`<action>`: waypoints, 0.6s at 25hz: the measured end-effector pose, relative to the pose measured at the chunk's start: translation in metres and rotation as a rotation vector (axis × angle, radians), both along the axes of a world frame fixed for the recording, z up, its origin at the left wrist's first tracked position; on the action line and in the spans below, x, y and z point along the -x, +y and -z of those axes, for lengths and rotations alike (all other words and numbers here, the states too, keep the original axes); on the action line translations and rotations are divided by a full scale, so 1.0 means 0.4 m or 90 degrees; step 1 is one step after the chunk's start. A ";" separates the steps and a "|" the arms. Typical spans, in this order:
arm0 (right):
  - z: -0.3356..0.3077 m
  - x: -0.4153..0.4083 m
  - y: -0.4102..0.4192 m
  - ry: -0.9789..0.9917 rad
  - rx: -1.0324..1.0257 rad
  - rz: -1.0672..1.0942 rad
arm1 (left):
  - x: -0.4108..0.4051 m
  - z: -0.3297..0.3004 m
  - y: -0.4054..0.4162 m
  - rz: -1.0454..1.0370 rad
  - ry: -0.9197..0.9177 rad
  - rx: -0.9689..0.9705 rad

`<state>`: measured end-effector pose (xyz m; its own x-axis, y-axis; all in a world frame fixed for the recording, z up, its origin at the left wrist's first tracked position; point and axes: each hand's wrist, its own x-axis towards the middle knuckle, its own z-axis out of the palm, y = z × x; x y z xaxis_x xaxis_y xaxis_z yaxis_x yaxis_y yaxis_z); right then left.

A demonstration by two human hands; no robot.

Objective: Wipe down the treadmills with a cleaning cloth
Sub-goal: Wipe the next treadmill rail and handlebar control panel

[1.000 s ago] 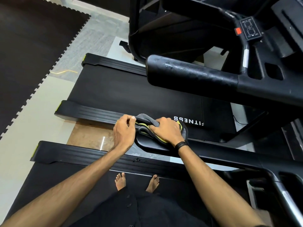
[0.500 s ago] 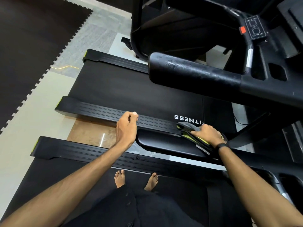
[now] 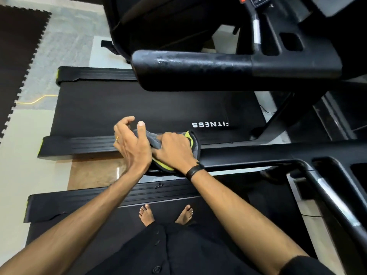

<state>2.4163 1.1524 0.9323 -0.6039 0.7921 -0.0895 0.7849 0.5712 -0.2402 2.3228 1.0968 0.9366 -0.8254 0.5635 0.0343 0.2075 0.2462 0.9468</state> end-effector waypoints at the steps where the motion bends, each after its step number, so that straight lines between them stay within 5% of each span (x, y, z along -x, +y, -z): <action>1: -0.007 -0.039 0.000 0.008 -0.026 -0.002 | -0.010 -0.008 0.015 0.017 0.008 -0.006; 15: -0.019 -0.514 0.232 -0.073 -0.034 0.221 | -0.263 -0.001 0.143 0.337 0.086 0.090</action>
<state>2.6218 1.2453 0.9398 -0.2860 0.9536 -0.0945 0.9545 0.2748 -0.1160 2.4282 1.1539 0.9372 -0.4222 0.9064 0.0141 0.4550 0.1984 0.8681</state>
